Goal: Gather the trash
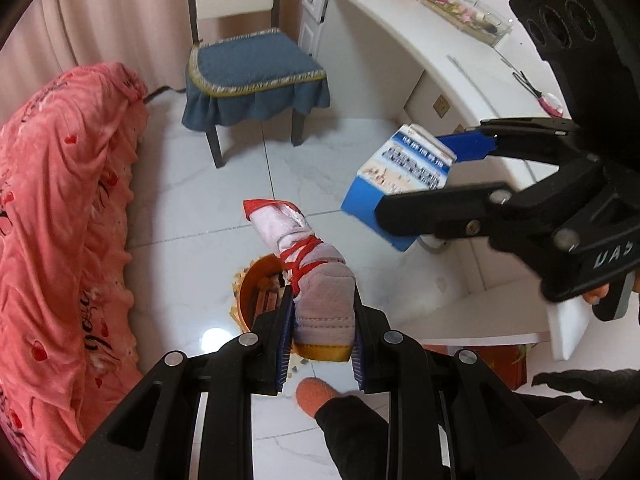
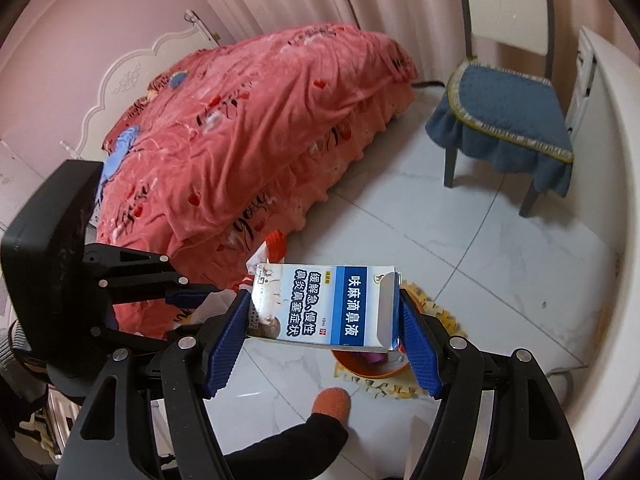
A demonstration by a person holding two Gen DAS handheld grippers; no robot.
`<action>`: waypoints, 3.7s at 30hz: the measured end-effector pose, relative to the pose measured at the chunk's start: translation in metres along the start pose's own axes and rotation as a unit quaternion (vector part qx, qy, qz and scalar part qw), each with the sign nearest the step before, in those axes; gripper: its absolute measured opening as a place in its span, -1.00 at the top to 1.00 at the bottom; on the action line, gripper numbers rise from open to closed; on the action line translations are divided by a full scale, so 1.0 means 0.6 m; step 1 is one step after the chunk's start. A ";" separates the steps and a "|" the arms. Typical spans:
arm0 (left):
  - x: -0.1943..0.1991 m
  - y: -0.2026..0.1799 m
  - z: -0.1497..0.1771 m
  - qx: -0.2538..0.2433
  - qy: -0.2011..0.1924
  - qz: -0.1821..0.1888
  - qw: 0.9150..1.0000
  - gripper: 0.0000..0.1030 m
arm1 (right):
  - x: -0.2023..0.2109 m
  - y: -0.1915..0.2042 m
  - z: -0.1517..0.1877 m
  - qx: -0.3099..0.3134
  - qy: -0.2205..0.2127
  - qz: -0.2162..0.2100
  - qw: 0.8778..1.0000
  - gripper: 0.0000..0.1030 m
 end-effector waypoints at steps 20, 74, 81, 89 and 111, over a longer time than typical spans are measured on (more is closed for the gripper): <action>-0.119 0.016 0.036 -0.003 0.052 0.014 0.999 0.21 | -0.153 -0.104 0.050 -0.072 0.047 0.015 0.996 -0.49; 0.319 -0.258 -0.170 -0.009 -0.234 -0.044 0.971 -0.88 | 0.606 -0.003 0.180 -0.064 -0.283 0.165 0.943 -0.91; 0.340 -0.309 -0.170 0.003 -0.249 -0.016 0.968 -0.88 | 0.664 -0.002 0.223 -0.054 -0.318 0.220 0.921 -0.91; 0.354 -0.340 -0.165 0.005 -0.259 -0.017 0.966 -0.88 | 0.671 -0.015 0.244 -0.069 -0.332 0.212 0.917 -0.91; 0.367 -0.337 -0.170 0.026 -0.276 -0.021 0.960 -0.88 | 0.661 -0.011 0.227 -0.045 -0.322 0.208 0.923 -0.91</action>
Point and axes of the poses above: each gripper's, at about its wrist camera, not at the fingertips, and x roughly against the way its jaws point, y to its left, z to its underside, the point moved 10 cm from there along -x, roughly the way its jaws point, and after that the axes turned 15 degrees about -z, right-handed, at the moved point
